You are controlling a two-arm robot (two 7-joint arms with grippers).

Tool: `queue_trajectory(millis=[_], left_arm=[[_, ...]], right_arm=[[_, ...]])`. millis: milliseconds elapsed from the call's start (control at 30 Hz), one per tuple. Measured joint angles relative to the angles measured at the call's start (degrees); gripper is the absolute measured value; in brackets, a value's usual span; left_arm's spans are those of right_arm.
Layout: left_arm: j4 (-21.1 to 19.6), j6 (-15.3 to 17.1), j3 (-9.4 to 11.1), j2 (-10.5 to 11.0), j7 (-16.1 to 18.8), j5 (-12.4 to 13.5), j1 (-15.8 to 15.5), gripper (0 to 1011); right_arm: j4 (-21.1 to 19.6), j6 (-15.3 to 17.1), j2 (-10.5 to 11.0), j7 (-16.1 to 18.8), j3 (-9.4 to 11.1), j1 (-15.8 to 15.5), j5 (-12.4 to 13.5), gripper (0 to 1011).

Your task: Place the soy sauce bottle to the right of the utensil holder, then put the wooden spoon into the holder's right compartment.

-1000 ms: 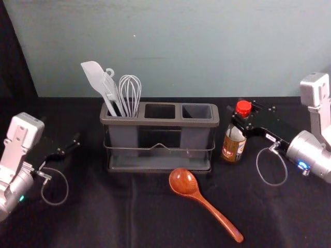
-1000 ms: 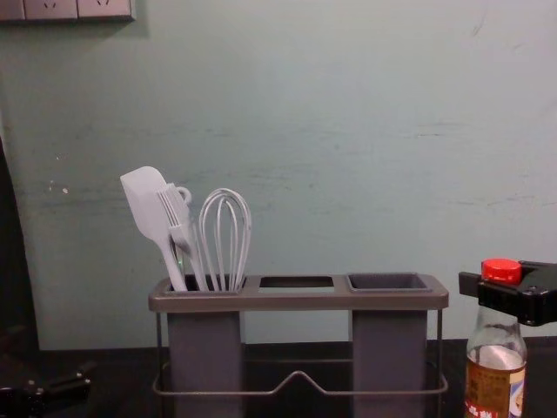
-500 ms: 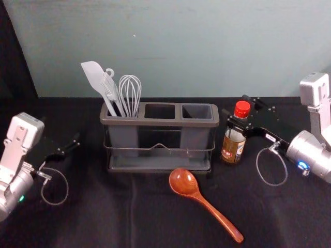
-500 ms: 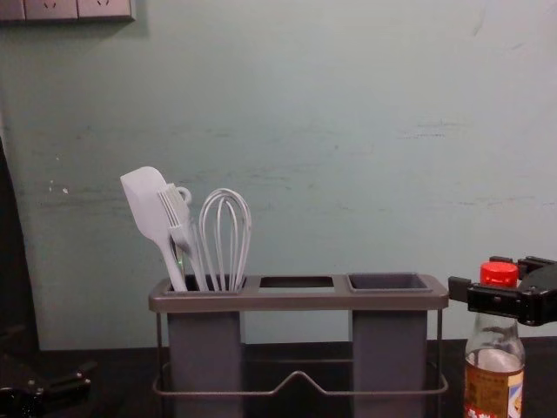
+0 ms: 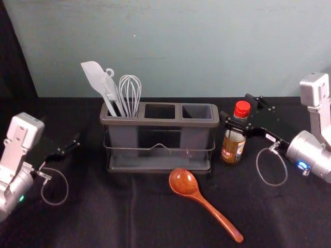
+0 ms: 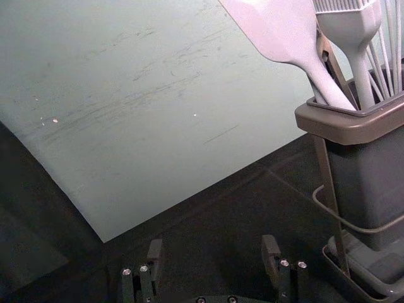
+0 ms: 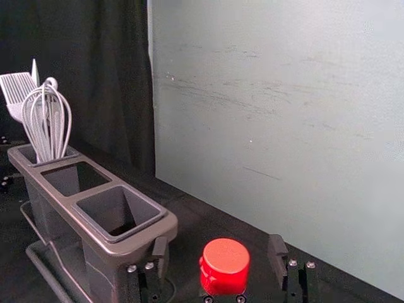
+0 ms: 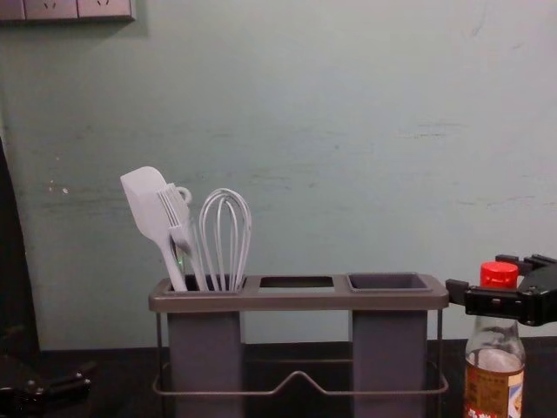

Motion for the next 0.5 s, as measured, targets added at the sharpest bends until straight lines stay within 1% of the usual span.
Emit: queue_trajectory(millis=[133,300,333,400,433,467,500], left_arm=[[0.00,0.00,0.00,0.00,0.00,0.00,0.00,1011],[0.00,0.00,0.00,0.00,0.00,0.00,0.00,1011],[0.00,0.00,0.00,0.00,0.00,0.00,0.00,1011],[0.00,0.00,0.00,0.00,0.00,0.00,0.00,1012],[0.00,0.00,0.00,0.00,0.00,0.00,0.00,1011],[0.00,0.00,0.00,0.00,0.00,0.00,0.00,1011],[0.00,0.00,0.00,0.00,0.00,0.00,0.00,1011]], right_arm=[[-1.06,0.01,0.31,-0.96,0.21,-0.54,-0.88,1004],[-3.92,-0.01,0.92,-2.37,1.39,-2.14,-1.64,1004],[-5.00,-0.10,1.18,-2.69,1.80,-2.72,-1.79,1004],[-5.93,-0.55,1.43,-2.79,2.19,-3.35,-2.00,1004],[-6.96,-1.34,1.74,-2.76,2.69,-4.07,-2.03,1004],[-6.96,-1.34,1.74,-2.76,2.69,-4.07,-2.03,1004],[-8.01,-2.14,2.08,-2.73,3.24,-4.86,-2.03,1004]])
